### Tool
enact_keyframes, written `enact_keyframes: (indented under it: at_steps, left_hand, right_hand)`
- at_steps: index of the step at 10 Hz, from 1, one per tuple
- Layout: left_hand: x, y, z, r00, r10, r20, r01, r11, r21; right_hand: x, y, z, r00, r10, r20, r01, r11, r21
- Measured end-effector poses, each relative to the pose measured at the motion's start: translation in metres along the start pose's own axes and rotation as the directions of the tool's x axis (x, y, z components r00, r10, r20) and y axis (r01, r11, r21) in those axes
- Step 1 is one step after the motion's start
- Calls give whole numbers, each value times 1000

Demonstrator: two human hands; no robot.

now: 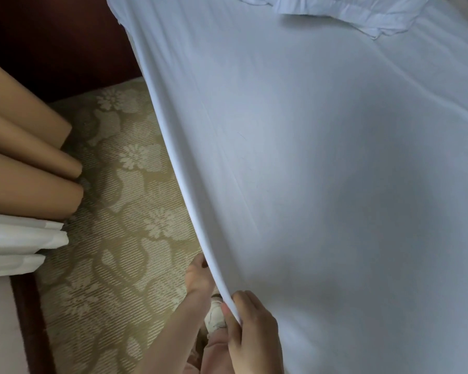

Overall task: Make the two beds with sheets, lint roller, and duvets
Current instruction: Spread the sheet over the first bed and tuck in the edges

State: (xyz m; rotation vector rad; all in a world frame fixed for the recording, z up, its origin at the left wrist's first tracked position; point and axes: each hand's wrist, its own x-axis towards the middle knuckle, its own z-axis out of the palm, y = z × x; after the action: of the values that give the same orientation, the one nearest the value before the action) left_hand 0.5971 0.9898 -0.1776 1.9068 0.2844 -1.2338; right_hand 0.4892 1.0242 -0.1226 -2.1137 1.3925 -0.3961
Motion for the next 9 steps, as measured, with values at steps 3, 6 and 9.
enact_keyframes:
  at_steps: [3,6,9]
  left_hand:
    - [29,-23,3,988,-145,60,151,982,-111]
    - [20,15,18,994,62,94,-83,964,252]
    - [29,-1,10,992,-101,77,103,994,-27]
  right_hand:
    - [4,4,5,995,4,98,1,999,-47]
    - [0,12,-21,941,208,-266,-108,932,347]
    - [7,8,-34,935,259,-243,-137,895,425]
